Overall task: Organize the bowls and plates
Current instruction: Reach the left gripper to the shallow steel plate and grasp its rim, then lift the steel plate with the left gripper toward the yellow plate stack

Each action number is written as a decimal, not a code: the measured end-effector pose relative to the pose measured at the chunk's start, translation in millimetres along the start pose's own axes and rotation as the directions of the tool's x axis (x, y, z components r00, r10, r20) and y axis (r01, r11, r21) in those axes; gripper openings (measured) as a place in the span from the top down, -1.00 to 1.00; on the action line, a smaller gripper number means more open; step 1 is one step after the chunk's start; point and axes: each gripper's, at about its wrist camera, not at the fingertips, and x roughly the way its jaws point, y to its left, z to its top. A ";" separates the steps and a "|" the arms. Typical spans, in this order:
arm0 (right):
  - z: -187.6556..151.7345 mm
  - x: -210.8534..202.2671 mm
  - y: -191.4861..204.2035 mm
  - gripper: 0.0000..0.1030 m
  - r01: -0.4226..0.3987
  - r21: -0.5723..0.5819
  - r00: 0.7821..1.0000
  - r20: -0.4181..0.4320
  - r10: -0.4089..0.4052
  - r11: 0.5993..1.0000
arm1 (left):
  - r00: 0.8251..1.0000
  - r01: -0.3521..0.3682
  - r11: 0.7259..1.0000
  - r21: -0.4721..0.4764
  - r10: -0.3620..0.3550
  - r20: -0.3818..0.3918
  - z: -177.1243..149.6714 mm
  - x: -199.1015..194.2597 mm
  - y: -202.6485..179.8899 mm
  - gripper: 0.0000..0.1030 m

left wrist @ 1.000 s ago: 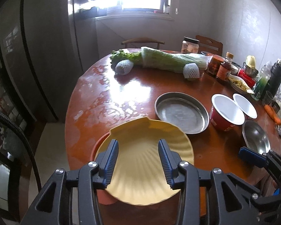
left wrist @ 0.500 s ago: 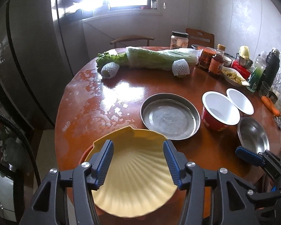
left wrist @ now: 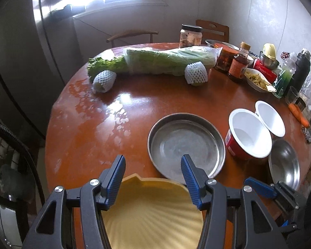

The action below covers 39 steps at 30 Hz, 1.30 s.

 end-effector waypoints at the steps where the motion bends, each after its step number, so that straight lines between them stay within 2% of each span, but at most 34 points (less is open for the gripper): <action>1: 2.3 3.7 -1.2 -0.43 0.004 0.010 1.000 0.000 -0.004 1.000 | 1.000 -0.002 1.000 0.009 0.002 -0.007 4.0 4.5 -0.3 -0.08; 5: 8.6 16.5 -6.5 -0.44 0.028 0.042 1.000 -0.011 -0.028 0.999 | 0.996 0.054 0.999 -0.002 -0.054 -0.070 16.7 27.2 0.3 -0.07; 11: 16.6 36.1 -9.8 -0.44 0.075 0.074 0.997 -0.033 -0.073 0.994 | 0.996 0.026 1.000 -0.003 -0.026 -0.091 25.4 54.6 2.1 -0.07; 16: 17.9 52.9 -13.9 -0.43 0.087 0.108 0.994 -0.069 -0.080 0.990 | 0.994 0.018 1.000 -0.009 -0.019 -0.111 25.3 69.8 5.6 -0.07; 21: 20.5 58.1 -15.2 -0.43 0.088 0.095 0.995 -0.050 -0.084 0.992 | 0.990 0.026 1.000 -0.015 -0.028 -0.137 23.8 84.9 5.9 -0.04; 22: 21.2 59.4 -15.0 -0.40 0.093 0.086 0.995 -0.045 -0.089 0.992 | 0.989 0.035 0.999 -0.015 -0.037 -0.143 23.3 87.7 5.3 0.01; 24: 22.9 61.5 -13.8 -0.22 0.103 0.066 0.994 -0.041 -0.100 0.993 | 0.987 0.047 0.999 -0.012 -0.048 -0.151 21.4 91.1 4.1 0.24; 26: 23.4 63.5 -13.5 -0.07 0.113 0.048 0.993 -0.035 -0.111 0.992 | 0.986 0.047 0.999 -0.001 -0.047 -0.162 19.8 95.0 1.6 0.33; 28: 24.2 64.2 -13.3 -0.04 0.120 0.037 0.993 -0.027 -0.119 0.992 | 0.986 0.041 0.999 0.009 -0.039 -0.161 18.6 97.0 1.1 0.35; 31: 26.1 63.7 -13.6 -0.04 0.124 0.043 0.992 -0.012 -0.123 0.991 | 0.987 0.063 0.998 -0.018 -0.065 -0.150 18.5 95.2 6.7 0.35; 39: 34.1 58.0 -3.8 -0.04 0.093 0.043 0.995 0.028 -0.095 0.995 | 0.993 0.085 0.995 -0.056 -0.089 -0.076 22.7 75.3 20.4 0.35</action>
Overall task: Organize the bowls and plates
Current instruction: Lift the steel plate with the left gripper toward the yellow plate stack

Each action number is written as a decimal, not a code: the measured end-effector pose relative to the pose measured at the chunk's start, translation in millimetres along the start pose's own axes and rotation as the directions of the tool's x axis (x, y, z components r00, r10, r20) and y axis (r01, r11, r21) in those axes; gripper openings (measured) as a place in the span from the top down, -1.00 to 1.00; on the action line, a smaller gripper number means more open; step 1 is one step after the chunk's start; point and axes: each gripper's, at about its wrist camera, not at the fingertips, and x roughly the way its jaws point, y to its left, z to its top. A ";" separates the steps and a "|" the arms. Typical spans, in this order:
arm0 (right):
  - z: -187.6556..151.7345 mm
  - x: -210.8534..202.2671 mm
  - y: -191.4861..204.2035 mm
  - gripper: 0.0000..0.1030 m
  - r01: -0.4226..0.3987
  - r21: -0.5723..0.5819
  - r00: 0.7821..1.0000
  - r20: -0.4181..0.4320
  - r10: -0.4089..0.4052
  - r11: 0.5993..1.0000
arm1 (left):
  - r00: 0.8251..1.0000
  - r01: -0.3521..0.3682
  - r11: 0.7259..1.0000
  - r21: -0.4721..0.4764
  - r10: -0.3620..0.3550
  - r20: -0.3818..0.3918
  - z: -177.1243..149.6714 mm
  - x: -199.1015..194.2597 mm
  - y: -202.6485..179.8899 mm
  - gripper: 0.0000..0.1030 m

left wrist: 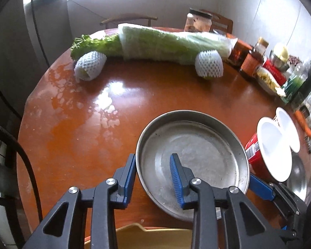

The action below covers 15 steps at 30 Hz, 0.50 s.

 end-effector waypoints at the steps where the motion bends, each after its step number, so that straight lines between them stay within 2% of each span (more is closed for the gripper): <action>1: 1.2 -0.9 1.6 -0.04 -0.003 -0.002 1.000 0.005 0.003 1.000 | 1.000 0.001 1.000 -0.004 -0.001 0.009 0.3 -2.8 2.0 0.35; 15: 7.9 -30.9 34.9 -0.04 -0.045 -0.078 0.995 0.086 0.052 0.996 | 0.991 -0.016 0.999 -0.042 0.021 0.130 -8.4 -52.4 18.0 0.35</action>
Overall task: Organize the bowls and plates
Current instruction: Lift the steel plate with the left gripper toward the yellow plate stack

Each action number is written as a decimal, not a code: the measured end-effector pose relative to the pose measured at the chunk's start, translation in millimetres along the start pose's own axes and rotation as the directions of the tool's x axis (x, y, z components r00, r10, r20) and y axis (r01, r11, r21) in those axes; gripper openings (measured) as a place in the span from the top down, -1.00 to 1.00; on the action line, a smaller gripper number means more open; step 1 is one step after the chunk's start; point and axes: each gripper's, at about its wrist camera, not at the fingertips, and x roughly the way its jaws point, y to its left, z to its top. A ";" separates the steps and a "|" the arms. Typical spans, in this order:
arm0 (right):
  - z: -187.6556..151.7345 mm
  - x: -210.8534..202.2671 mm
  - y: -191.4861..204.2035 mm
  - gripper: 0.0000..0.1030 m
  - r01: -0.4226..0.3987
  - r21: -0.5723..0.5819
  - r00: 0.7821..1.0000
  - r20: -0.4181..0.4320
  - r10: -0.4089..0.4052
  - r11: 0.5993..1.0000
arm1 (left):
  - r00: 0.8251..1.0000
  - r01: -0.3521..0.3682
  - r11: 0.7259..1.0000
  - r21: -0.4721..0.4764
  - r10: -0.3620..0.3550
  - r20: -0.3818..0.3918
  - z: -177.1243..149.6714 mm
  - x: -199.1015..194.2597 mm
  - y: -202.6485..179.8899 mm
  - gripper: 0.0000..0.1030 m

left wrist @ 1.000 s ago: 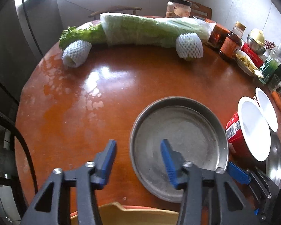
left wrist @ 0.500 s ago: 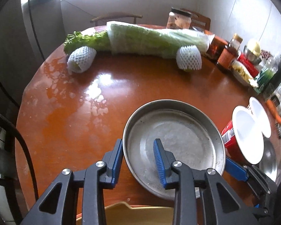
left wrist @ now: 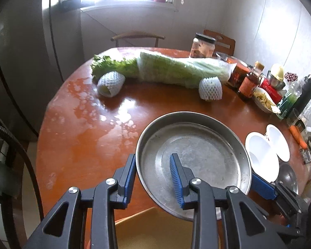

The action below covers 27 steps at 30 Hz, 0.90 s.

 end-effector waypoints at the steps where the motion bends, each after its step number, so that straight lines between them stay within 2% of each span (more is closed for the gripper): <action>1: 0.2 -1.7 1.6 -0.04 -0.006 -0.003 1.000 0.002 0.006 1.000 | 1.000 0.001 1.000 -0.004 -0.001 0.009 -1.3 -6.6 2.0 0.35; 13: -3.9 -30.5 36.9 -0.05 -0.079 -0.058 0.996 0.026 0.081 0.995 | 0.996 -0.022 0.998 -0.051 0.026 0.088 -20.9 -65.9 21.0 0.35; 27: -18.3 -61.6 59.8 -0.05 -0.105 -0.122 0.994 0.030 0.109 0.987 | 0.990 -0.038 0.997 -0.069 0.047 0.131 -46.3 -106.7 21.0 0.35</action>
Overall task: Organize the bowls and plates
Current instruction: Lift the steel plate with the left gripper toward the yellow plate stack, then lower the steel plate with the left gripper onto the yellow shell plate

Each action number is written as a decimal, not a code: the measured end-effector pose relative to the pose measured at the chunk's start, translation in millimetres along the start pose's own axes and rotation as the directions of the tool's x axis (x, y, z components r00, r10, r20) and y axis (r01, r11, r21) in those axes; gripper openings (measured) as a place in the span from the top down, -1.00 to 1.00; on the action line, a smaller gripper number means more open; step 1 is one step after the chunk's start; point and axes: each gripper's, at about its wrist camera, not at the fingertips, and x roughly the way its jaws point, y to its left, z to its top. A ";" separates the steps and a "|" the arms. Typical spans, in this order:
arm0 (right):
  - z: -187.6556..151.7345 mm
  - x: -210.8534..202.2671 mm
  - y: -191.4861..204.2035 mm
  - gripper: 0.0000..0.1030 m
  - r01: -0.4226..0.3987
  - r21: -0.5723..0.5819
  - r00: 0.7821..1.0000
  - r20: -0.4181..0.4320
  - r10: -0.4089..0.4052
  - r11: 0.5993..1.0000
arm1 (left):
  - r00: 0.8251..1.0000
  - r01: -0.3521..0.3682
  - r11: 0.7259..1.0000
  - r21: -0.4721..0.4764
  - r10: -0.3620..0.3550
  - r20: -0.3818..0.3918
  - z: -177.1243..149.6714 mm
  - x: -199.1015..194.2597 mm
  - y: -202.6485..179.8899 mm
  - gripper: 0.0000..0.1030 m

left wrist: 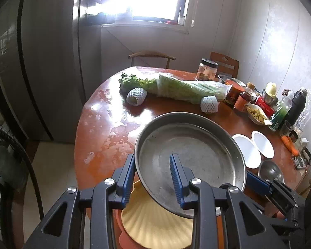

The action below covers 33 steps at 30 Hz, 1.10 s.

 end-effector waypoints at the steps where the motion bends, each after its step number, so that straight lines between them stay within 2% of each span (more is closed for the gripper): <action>1: -0.3 -1.6 1.2 -0.05 0.002 -0.006 1.000 0.002 -0.002 1.000 | 1.000 -0.001 1.000 -0.001 0.001 0.003 -0.8 -2.2 -0.6 0.35; 16: -21.6 -24.5 10.6 -0.05 -0.016 -0.060 1.000 -0.019 0.015 0.998 | 0.999 -0.034 0.999 -0.028 0.034 0.006 -34.3 -19.0 -4.5 0.35; 24: -34.6 -22.0 14.5 -0.06 -0.026 -0.081 0.998 -0.054 0.022 0.996 | 0.998 -0.053 0.997 -0.053 0.052 -0.019 -57.4 -15.5 0.6 0.35; 33: -53.0 -9.9 12.5 -0.06 -0.038 -0.094 0.992 -0.120 0.027 0.995 | 0.996 -0.087 0.995 -0.038 0.086 -0.031 -72.9 -8.6 -0.1 0.35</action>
